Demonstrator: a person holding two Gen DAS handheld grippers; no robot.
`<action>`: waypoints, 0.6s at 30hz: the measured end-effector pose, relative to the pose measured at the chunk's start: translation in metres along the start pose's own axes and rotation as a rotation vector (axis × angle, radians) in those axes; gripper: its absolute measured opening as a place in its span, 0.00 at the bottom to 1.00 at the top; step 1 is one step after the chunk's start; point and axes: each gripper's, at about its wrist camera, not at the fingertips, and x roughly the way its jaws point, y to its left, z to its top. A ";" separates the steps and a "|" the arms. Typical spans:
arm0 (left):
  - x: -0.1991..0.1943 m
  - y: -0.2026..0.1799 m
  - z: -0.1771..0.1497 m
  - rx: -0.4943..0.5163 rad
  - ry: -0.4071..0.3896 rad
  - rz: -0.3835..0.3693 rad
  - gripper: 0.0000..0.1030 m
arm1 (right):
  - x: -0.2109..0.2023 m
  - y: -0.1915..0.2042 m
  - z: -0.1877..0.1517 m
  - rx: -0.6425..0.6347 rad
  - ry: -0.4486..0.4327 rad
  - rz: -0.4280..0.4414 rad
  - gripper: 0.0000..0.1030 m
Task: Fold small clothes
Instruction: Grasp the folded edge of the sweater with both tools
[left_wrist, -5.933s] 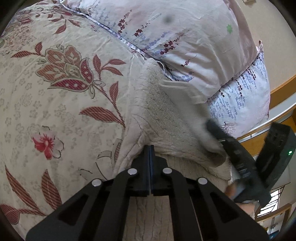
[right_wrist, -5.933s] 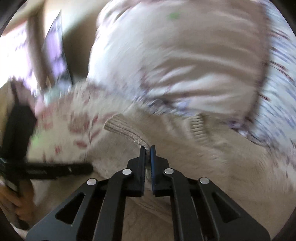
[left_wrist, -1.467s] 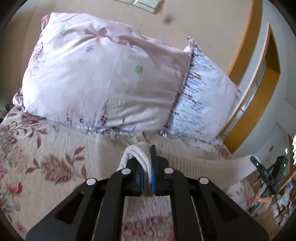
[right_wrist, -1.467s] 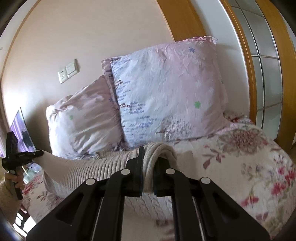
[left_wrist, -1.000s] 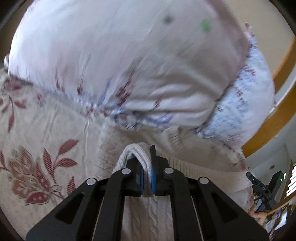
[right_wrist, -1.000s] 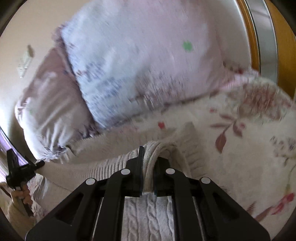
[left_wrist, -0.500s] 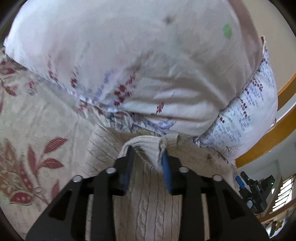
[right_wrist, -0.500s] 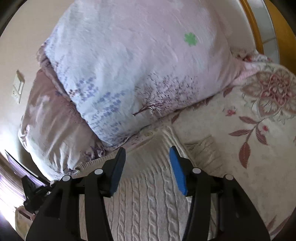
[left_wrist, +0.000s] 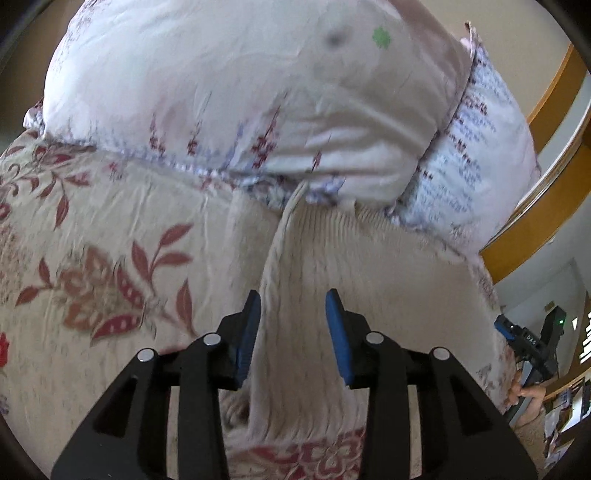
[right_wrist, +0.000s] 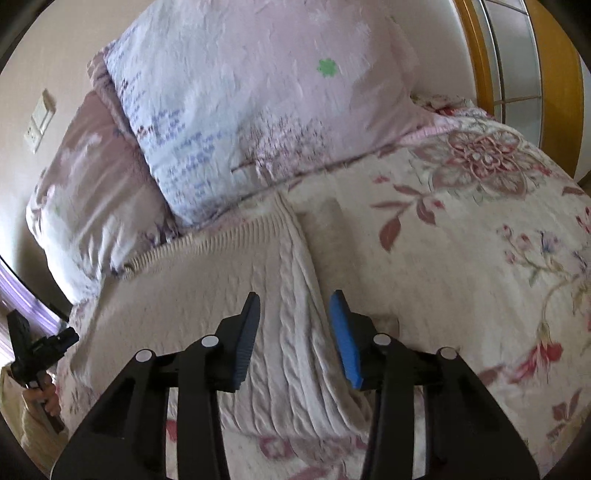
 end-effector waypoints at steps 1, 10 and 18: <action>0.002 0.001 -0.003 -0.002 0.009 0.006 0.35 | 0.001 0.000 -0.001 -0.002 0.006 -0.005 0.40; 0.011 0.006 -0.018 -0.009 0.040 0.020 0.31 | 0.000 0.004 -0.008 -0.047 0.010 -0.063 0.38; 0.017 0.010 -0.021 -0.020 0.061 0.006 0.10 | 0.003 0.016 -0.018 -0.146 0.025 -0.099 0.12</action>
